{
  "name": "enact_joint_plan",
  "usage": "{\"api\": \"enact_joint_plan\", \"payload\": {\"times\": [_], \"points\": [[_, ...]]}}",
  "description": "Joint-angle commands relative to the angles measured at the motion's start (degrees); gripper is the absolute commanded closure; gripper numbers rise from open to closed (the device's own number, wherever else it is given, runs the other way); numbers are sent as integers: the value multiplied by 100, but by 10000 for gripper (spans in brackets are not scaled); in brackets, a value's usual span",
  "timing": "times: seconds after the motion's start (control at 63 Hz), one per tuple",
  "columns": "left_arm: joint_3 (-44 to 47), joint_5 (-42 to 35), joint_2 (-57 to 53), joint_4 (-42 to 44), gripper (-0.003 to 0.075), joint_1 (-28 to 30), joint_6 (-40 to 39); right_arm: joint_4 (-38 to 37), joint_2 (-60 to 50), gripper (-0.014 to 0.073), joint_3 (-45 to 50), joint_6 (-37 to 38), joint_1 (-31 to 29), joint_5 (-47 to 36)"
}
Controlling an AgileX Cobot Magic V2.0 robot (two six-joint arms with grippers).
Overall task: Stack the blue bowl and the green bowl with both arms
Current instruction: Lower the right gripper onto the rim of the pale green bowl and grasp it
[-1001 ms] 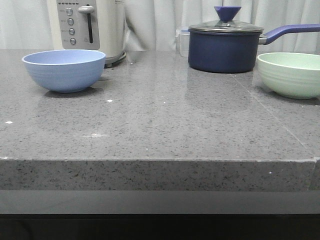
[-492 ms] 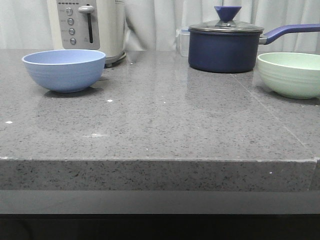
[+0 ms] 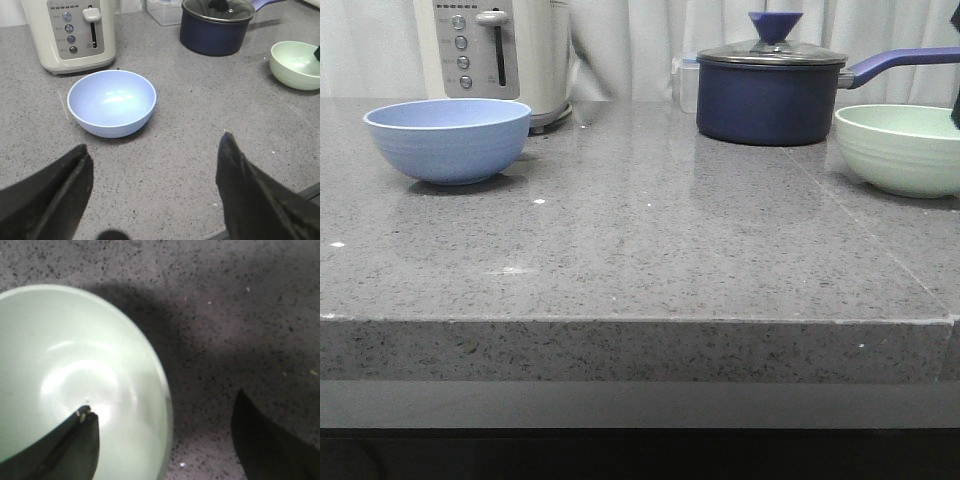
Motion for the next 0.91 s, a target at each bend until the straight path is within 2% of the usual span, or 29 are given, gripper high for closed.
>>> {"api": "enact_joint_plan", "payload": {"times": [0.0, 0.207, 0.604, 0.667, 0.89], "points": [[-140, -409, 47, -8, 209, -38, 19, 184, -55, 104, -301, -108, -44, -142], [-140, -409, 47, -8, 209, -38, 19, 176, 10, 358, -302, -108, -44, -220], [-140, -370, 47, -8, 209, -38, 19, 170, -7, 621, -302, -108, -44, -165], [-140, -357, 47, -8, 209, -38, 19, 170, -24, 659, -302, -108, -44, -158], [-140, -281, 47, -8, 209, -38, 19, 159, -376, 656, -306, -386, 103, -147]]}}
